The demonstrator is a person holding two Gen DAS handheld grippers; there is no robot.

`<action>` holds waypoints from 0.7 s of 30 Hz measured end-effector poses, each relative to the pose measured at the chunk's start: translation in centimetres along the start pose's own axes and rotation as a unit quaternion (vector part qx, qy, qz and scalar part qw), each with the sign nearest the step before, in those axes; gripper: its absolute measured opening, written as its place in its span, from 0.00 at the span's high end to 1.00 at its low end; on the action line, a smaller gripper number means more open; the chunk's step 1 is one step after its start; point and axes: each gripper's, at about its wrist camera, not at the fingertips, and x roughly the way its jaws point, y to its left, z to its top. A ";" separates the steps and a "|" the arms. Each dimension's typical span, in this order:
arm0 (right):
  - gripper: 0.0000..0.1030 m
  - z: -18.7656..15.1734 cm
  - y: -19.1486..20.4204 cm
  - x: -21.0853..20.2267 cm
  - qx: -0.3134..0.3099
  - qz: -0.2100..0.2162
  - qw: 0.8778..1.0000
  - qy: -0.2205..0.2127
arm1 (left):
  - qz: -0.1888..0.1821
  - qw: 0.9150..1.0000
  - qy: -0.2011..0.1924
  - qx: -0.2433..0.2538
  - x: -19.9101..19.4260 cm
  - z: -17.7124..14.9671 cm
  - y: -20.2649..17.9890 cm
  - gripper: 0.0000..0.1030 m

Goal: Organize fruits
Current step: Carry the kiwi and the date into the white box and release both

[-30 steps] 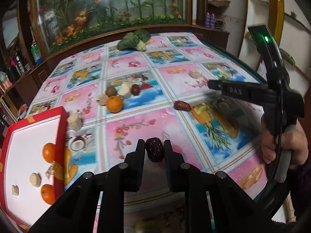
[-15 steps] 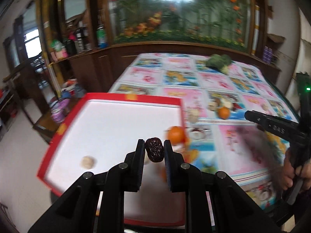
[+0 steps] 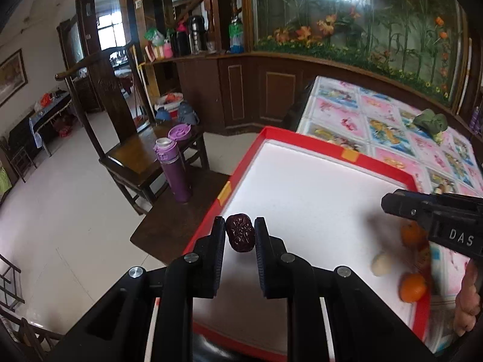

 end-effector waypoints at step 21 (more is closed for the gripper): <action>0.69 1.7 0.7 5.3 0.000 -0.045 0.998 0.054 | -0.022 0.997 0.077 0.015 5.0 -0.1 -0.2 0.70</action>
